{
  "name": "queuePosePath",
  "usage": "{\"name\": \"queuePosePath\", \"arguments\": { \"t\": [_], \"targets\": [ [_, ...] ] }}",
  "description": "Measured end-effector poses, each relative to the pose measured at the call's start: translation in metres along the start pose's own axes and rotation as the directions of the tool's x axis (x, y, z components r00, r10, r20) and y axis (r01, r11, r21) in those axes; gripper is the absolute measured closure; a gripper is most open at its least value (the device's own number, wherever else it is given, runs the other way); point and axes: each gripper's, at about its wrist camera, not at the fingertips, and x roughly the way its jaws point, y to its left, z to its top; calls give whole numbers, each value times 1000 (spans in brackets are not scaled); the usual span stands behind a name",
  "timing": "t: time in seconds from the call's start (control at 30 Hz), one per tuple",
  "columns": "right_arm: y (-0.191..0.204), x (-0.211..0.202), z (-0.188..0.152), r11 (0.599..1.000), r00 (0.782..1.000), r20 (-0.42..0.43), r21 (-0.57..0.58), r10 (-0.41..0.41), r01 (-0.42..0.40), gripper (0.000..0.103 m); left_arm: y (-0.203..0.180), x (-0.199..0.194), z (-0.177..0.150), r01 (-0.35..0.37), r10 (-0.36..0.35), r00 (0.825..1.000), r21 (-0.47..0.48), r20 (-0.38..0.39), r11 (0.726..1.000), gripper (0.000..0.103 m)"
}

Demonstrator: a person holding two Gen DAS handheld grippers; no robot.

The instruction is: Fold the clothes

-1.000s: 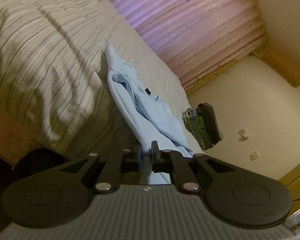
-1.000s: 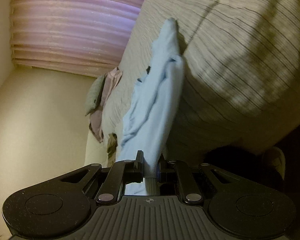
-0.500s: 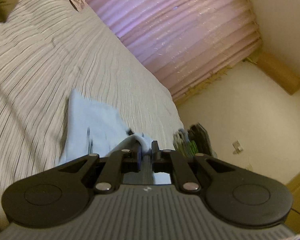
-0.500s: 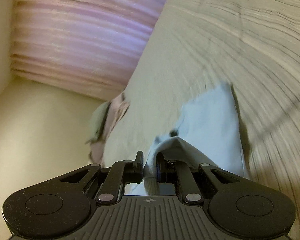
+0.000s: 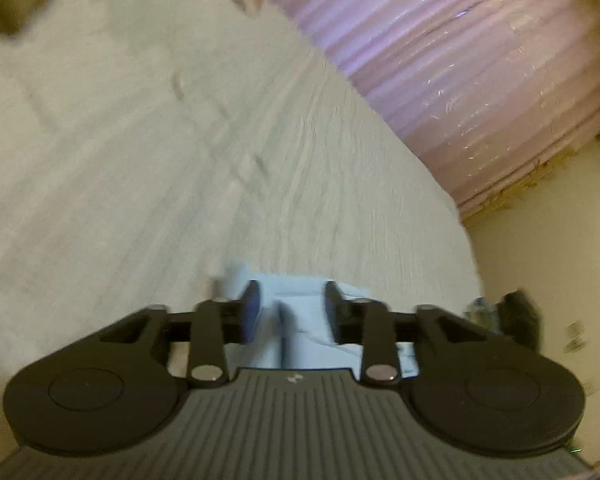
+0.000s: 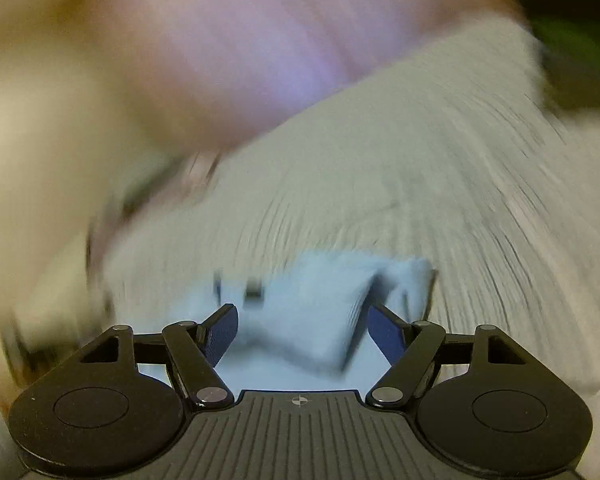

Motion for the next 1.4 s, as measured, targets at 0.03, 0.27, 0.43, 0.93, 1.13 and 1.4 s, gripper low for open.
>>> {"name": "queuePosePath", "arguments": {
  "t": [0.03,0.27,0.43,0.93,1.13,1.4],
  "targets": [
    [9,5,-7,996,998,-62,-92,-8,3,47,-4,-9,-5,6,-5,1000,69,-6,998,73],
    [26,75,6,945,971,-230,-328,-69,-11,58,-45,-2,-47,91,57,967,546,-247,833,89],
    [8,110,49,967,987,-46,-213,-153,140,58,-53,55,-21,78,98,963,610,-250,789,89],
    [-57,106,69,998,995,-78,-20,-59,58,18,-15,76,56,49,-22,995,282,-98,958,45],
    [-59,149,73,998,986,-158,-24,-57,53,43,-18,97,48,41,11,989,343,-147,939,44],
    [-60,115,70,1000,1000,-10,-11,-22,22,86,-30,108,42,78,-14,988,416,-154,906,98]
  ]
}}
